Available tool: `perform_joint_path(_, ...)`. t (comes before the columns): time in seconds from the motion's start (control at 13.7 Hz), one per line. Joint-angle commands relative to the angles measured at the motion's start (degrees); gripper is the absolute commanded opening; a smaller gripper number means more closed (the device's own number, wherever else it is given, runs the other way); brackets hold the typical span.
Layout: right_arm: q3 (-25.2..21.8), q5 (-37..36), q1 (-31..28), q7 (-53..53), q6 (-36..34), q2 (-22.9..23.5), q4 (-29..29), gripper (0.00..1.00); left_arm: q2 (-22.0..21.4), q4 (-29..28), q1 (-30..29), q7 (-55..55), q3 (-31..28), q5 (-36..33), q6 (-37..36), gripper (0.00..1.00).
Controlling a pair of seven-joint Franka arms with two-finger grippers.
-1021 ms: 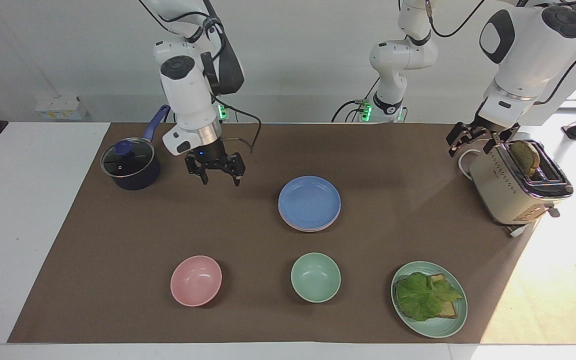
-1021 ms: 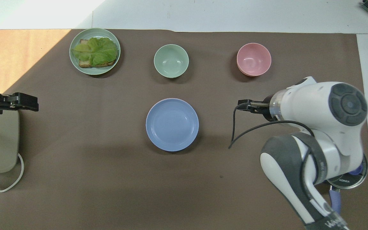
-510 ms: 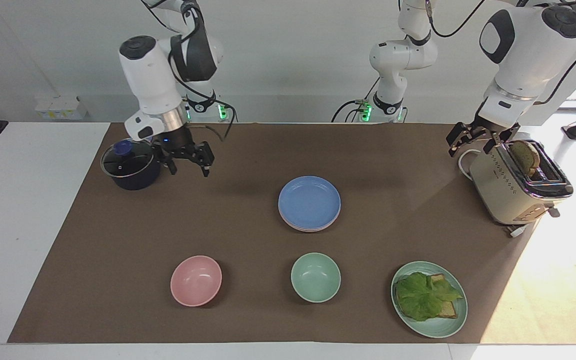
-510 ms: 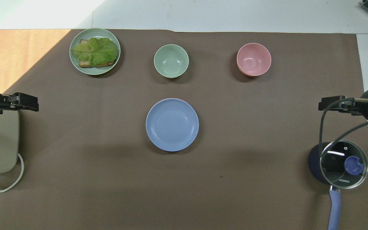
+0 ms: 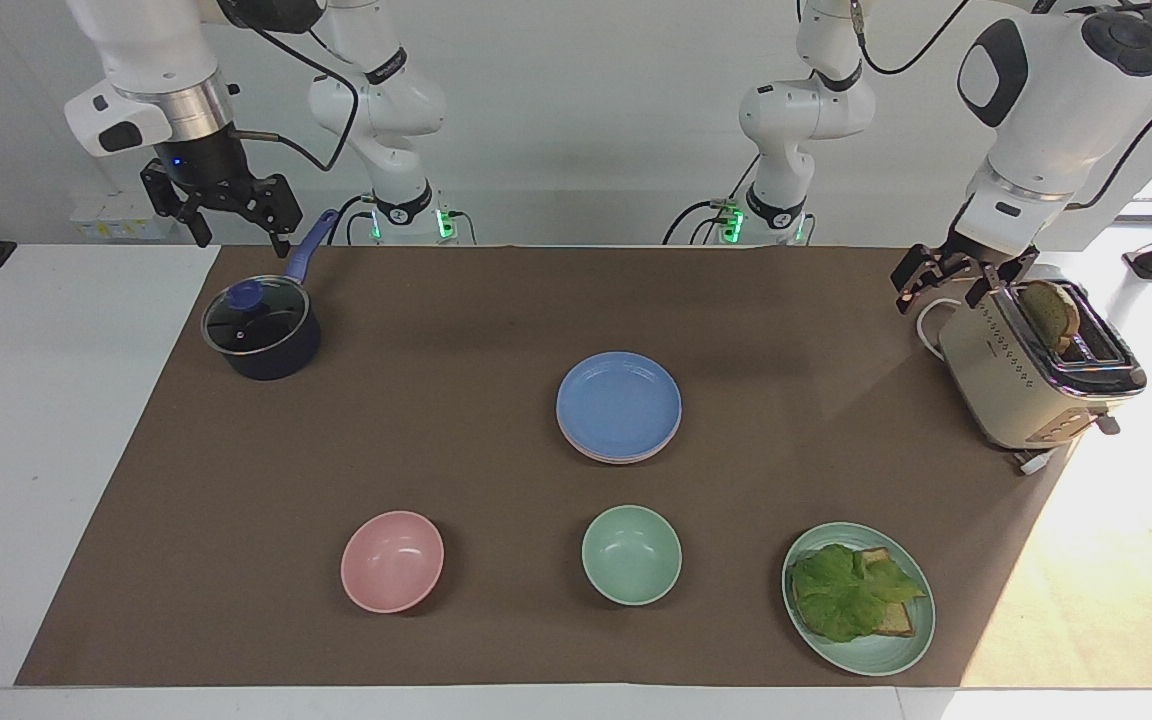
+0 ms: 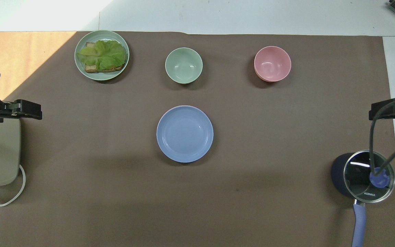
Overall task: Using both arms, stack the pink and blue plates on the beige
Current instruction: 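Release the blue plate and withdraw the right gripper to rest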
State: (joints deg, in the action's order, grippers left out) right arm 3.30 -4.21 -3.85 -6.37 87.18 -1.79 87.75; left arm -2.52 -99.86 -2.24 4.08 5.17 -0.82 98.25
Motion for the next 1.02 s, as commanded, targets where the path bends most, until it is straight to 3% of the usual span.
perform_joint_path(0.0,0.39,-0.19,-0.19,0.75,-1.84,2.85,-3.73,1.00,-0.38,0.01,-0.40,-0.04,0.19,0.55,-0.86,1.00)
perform_joint_path(0.95,0.39,1.40,-0.02,0.31,-1.05,-2.25,4.53,1.00,-0.38,0.01,-0.31,-0.04,0.19,0.55,-0.86,1.00)
